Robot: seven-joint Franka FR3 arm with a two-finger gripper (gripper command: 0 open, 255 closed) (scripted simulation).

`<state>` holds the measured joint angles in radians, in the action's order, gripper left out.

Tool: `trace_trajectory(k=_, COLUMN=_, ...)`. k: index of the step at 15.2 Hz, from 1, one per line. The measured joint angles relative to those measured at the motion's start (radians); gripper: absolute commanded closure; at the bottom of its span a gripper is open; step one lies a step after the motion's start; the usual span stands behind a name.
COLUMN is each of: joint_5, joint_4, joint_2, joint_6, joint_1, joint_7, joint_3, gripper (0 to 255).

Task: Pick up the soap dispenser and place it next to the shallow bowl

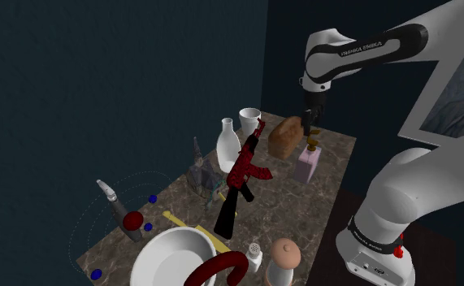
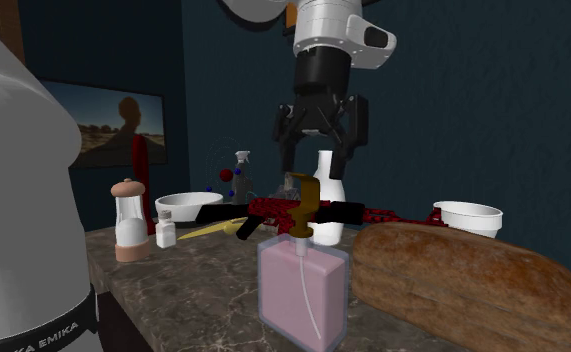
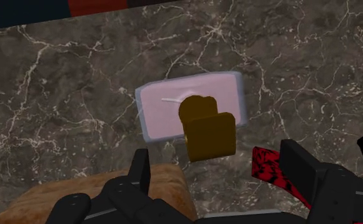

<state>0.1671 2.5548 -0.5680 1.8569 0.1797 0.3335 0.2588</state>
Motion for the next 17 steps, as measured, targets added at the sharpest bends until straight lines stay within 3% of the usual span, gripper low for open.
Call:
trace_trajectory(k=5, joint_5=0.009, joint_4=0.06, joint_2=0.016, joint_6=0.075, joint_1=0.004, joint_7=-0.001, joint_3=0.01, gripper=0)
trace_trajectory(k=11, joint_5=0.01, joint_4=0.066, joint_2=0.017, joint_6=0.083, joint_1=0.005, joint_7=0.0, joint_3=0.012, gripper=0)
trace_trajectory(k=12, joint_5=0.01, joint_4=0.066, joint_2=0.017, joint_6=0.083, joint_1=0.005, joint_7=0.0, joint_3=0.012, gripper=255)
trace_trajectory(k=17, joint_5=0.01, joint_4=0.066, joint_2=0.017, joint_6=0.083, joint_1=0.005, joint_7=0.0, joint_3=0.012, gripper=255)
